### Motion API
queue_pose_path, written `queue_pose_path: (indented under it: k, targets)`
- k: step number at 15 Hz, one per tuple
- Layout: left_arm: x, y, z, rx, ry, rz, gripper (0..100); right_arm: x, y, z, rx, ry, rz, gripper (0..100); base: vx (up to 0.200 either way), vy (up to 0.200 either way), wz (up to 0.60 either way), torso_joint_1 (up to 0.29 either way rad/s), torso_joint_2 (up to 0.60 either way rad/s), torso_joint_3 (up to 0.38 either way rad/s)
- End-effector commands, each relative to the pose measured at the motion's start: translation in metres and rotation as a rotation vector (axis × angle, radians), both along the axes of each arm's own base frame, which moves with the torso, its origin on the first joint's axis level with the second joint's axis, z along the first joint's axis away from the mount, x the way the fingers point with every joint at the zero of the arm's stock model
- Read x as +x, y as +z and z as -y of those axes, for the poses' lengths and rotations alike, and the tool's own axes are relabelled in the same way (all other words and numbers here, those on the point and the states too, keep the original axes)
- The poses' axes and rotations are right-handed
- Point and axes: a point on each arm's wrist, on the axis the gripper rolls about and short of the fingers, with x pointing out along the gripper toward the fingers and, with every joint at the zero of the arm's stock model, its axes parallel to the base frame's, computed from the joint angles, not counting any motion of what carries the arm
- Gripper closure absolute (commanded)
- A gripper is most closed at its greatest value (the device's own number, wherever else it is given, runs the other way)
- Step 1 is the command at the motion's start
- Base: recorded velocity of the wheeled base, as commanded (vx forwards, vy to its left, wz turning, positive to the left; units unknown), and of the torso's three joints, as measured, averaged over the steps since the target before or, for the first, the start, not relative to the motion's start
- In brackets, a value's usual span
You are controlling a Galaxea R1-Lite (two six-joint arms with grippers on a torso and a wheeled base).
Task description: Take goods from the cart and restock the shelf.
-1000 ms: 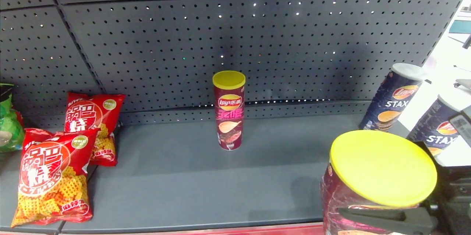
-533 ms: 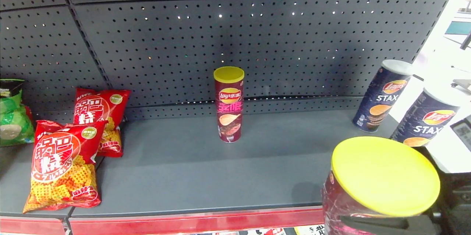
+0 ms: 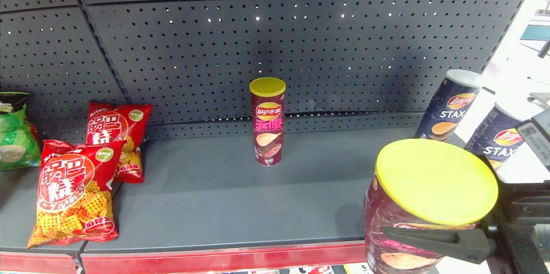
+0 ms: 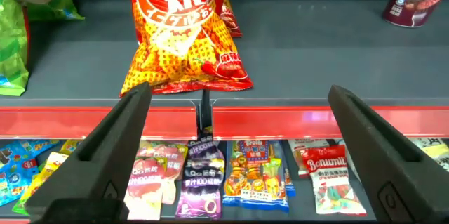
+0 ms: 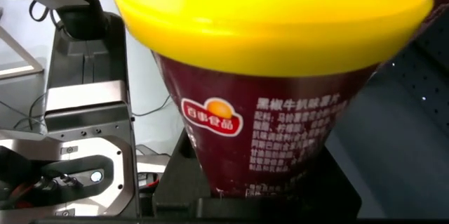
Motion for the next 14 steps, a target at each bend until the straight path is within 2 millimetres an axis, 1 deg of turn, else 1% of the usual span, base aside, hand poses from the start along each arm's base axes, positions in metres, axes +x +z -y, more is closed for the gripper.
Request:
queue_pose_path:
  k: [1,5,9,11,14]
  targets:
    - [0.0,0.0,0.0,0.001,0.001,-0.001,0,0.003,-0.004,-0.003,-0.013,0.004,-0.014,100,0.0,0.0,0.0,0.0,0.0,0.0]
    - [0.0,0.0,0.0,0.001,0.001,-0.001,0,0.003,-0.003,-0.004,-0.011,0.003,-0.014,100,0.0,0.0,0.0,0.0,0.0,0.0]
    - [0.0,0.0,0.0,0.001,0.001,-0.001,0,0.008,-0.005,-0.008,-0.025,-0.013,-0.016,100,0.0,0.0,0.0,0.0,0.0,0.0]
    - [0.0,0.0,0.0,0.001,0.001,-0.001,0,0.013,-0.006,-0.017,-0.021,-0.025,-0.002,100,0.0,0.0,0.0,0.0,0.0,0.0]
    - [0.0,0.0,0.0,0.001,0.001,-0.001,0,0.027,-0.013,-0.032,-0.021,-0.04,0.004,100,0.0,0.0,0.0,0.0,0.0,0.0]
